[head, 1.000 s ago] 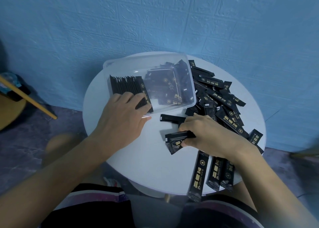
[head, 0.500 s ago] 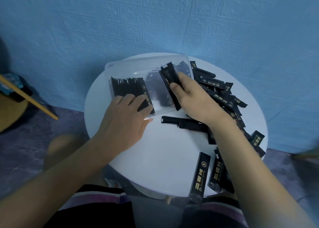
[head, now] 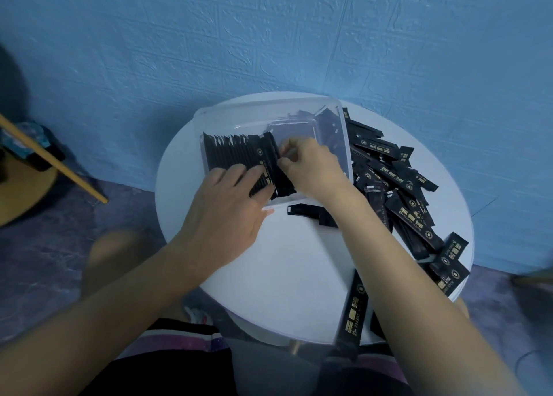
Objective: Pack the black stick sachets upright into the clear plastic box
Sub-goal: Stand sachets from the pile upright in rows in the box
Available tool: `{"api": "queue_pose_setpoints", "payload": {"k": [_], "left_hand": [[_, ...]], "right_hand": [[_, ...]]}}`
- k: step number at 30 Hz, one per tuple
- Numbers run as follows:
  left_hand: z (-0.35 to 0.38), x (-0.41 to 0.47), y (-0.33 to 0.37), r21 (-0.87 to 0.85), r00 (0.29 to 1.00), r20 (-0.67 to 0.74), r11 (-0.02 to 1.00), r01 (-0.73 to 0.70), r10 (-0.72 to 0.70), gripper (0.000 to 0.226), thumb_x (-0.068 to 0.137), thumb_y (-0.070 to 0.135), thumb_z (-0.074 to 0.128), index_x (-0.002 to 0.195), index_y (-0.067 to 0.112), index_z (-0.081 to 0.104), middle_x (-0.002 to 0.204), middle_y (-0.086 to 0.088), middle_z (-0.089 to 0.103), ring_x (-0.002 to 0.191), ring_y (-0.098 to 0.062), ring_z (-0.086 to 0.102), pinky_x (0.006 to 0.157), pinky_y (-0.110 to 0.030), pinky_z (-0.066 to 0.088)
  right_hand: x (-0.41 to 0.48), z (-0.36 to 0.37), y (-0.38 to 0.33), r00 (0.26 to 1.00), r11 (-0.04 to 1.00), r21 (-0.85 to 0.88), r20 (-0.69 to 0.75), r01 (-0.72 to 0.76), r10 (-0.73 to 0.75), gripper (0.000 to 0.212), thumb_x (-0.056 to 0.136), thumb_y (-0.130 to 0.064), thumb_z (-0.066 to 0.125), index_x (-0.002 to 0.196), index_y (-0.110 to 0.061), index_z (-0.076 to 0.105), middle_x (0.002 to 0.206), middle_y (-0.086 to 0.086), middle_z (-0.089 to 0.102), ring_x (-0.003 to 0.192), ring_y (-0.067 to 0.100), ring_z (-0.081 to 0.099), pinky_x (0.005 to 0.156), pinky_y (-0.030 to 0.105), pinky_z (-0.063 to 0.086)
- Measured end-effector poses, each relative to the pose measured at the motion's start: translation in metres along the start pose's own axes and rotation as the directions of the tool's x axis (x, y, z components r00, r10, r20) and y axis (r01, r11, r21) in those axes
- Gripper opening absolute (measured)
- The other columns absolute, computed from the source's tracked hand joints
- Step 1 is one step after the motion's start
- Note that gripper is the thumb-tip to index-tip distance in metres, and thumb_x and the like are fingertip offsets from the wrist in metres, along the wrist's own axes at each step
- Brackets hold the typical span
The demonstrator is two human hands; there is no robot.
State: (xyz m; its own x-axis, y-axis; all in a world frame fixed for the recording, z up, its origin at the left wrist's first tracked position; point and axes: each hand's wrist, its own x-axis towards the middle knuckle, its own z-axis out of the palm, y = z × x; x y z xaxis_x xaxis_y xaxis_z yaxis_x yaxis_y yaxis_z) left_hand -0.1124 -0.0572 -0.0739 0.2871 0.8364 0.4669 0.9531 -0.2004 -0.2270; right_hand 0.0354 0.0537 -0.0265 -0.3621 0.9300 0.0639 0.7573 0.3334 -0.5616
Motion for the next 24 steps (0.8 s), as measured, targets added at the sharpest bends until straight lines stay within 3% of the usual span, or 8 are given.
{"api": "queue_pose_setpoints", "payload": {"k": [5, 11, 16, 20, 24], "left_hand": [[-0.001, 0.0, 0.001, 0.001, 1.0, -0.004, 1.0, -0.015, 0.015, 0.039, 0.095, 0.038, 0.056, 0.126, 0.015, 0.065, 0.135, -0.009, 0.06, 0.121, -0.033, 0.055, 0.091, -0.046, 0.043], [-0.001, 0.001, 0.0, 0.03, 0.999, -0.006, 0.999, -0.034, 0.034, 0.045, 0.093, 0.038, 0.059, 0.135, 0.02, 0.061, 0.134, -0.009, 0.062, 0.118, -0.034, 0.058, 0.089, -0.047, 0.043], [-0.006, 0.005, 0.001, 0.028, 0.998, 0.047, 0.999, -0.041, 0.04, 0.041, 0.095, 0.033, 0.05, 0.132, 0.022, 0.06, 0.127, -0.01, 0.059, 0.11, -0.034, 0.056, 0.084, -0.048, 0.043], [-0.008, 0.008, 0.002, 0.017, 0.997, 0.069, 0.999, -0.035, 0.033, 0.042, 0.095, 0.035, 0.042, 0.131, 0.022, 0.06, 0.125, -0.009, 0.058, 0.109, -0.034, 0.055, 0.083, -0.047, 0.043], [-0.008, 0.009, 0.004, 0.018, 0.996, 0.088, 1.0, -0.024, 0.022, 0.043, 0.096, 0.041, 0.045, 0.131, 0.023, 0.061, 0.135, -0.01, 0.054, 0.112, -0.033, 0.054, 0.083, -0.046, 0.045]], "right_hand": [[0.005, 0.006, 0.004, 0.998, 0.981, 0.193, 0.07, -0.009, -0.004, 0.012, 0.085, -0.028, 0.073, 0.086, -0.031, 0.061, 0.083, -0.006, 0.065, 0.085, 0.031, 0.071, 0.088, 0.05, 0.057], [0.008, 0.01, 0.012, 0.993, 0.948, 0.318, 0.121, -0.032, -0.007, 0.009, 0.089, -0.022, 0.073, 0.088, -0.023, 0.064, 0.077, 0.0, 0.066, 0.068, 0.029, 0.074, 0.077, 0.048, 0.062], [0.008, 0.011, 0.013, 0.991, 0.948, 0.319, 0.132, -0.02, -0.024, 0.009, 0.091, -0.018, 0.07, 0.086, -0.023, 0.065, 0.073, 0.001, 0.067, 0.065, 0.024, 0.073, 0.08, 0.049, 0.062], [0.011, 0.012, 0.017, 0.99, 0.961, 0.276, 0.141, -0.015, -0.025, 0.024, 0.092, -0.008, 0.056, 0.082, -0.027, 0.066, 0.065, -0.004, 0.067, 0.06, 0.021, 0.07, 0.081, 0.051, 0.061], [0.009, 0.011, 0.018, 0.987, 0.976, 0.217, 0.156, -0.006, -0.028, 0.033, 0.089, -0.002, 0.05, 0.088, -0.031, 0.064, 0.07, -0.001, 0.069, 0.069, 0.025, 0.073, 0.082, 0.049, 0.06]]}}
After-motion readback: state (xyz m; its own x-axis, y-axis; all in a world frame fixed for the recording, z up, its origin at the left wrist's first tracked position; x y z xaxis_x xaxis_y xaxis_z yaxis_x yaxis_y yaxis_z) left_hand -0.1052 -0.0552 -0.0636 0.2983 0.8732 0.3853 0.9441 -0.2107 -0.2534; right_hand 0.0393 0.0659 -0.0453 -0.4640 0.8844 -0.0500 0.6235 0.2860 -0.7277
